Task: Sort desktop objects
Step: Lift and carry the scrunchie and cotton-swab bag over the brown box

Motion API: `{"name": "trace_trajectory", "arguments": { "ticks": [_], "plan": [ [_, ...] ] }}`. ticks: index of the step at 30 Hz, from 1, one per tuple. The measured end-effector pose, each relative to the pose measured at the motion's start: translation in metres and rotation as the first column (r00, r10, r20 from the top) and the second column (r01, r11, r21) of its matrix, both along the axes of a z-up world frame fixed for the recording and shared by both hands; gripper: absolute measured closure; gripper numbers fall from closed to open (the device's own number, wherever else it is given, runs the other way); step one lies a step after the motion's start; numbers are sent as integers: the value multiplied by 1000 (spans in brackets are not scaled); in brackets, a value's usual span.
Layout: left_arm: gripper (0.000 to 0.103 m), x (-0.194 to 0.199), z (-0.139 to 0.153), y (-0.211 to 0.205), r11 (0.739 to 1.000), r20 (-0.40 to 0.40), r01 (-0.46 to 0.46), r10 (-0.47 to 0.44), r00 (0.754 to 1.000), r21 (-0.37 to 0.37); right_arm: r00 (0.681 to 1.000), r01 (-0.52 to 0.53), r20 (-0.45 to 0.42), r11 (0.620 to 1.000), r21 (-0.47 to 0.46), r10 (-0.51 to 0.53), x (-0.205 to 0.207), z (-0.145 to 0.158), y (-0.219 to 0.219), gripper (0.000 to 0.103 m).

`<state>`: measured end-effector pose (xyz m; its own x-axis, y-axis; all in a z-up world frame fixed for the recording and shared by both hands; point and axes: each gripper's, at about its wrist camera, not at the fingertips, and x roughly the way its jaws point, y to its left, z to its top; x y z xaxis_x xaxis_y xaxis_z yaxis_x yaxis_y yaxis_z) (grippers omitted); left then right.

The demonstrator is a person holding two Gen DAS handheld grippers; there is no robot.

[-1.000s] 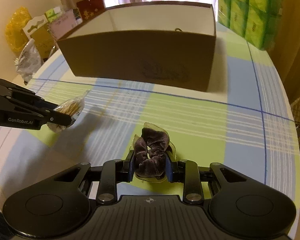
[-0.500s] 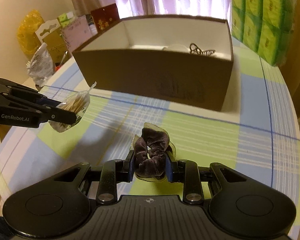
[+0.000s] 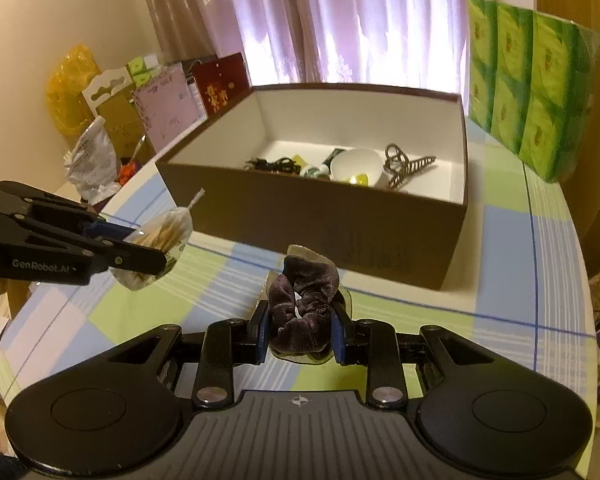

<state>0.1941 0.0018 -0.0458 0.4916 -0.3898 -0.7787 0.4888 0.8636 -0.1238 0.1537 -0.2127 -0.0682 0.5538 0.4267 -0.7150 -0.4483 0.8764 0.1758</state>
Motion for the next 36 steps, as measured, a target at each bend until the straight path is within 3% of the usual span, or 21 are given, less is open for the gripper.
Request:
{"name": "trace_trajectory", "arguments": {
  "ticks": [26,36],
  "plan": [
    [84,16,16,4,1000,70,-1,3,998,-28,996,-14,90,1000,2,14,27,33,11,76],
    [84,38,38,10,999,142,-17,21,990,-29,988,-12,155,1000,13,10,52,54,13,76]
  ]
}}
